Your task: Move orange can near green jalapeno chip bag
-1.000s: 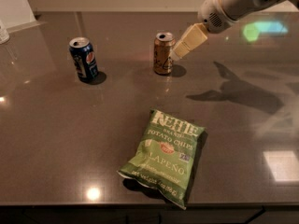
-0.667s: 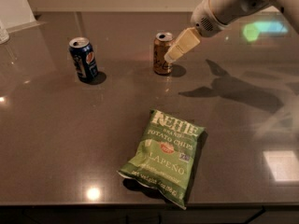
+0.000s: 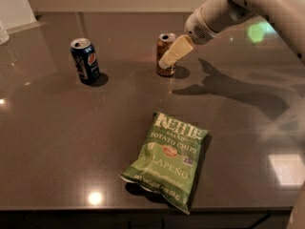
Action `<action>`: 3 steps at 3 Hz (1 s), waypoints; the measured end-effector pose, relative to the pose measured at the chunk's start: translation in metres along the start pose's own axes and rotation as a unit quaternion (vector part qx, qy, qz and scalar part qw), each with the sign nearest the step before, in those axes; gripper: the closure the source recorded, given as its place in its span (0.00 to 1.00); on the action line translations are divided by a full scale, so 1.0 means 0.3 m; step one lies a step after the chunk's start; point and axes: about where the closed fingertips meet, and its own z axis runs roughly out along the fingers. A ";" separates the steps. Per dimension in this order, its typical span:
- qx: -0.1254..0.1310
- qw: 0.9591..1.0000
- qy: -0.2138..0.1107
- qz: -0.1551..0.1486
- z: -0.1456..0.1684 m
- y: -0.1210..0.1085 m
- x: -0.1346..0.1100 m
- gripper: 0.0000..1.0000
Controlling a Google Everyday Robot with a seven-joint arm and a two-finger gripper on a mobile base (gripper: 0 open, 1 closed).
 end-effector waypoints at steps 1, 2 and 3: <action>-0.006 1.000 -0.007 0.004 0.024 0.005 -0.019 0.00; -0.011 1.000 -0.011 0.005 0.039 0.010 -0.036 0.18; -0.015 1.000 -0.015 0.005 0.035 0.014 -0.049 0.42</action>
Offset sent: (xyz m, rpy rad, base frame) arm 0.0088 0.0182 0.0025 0.0445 0.0051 0.0086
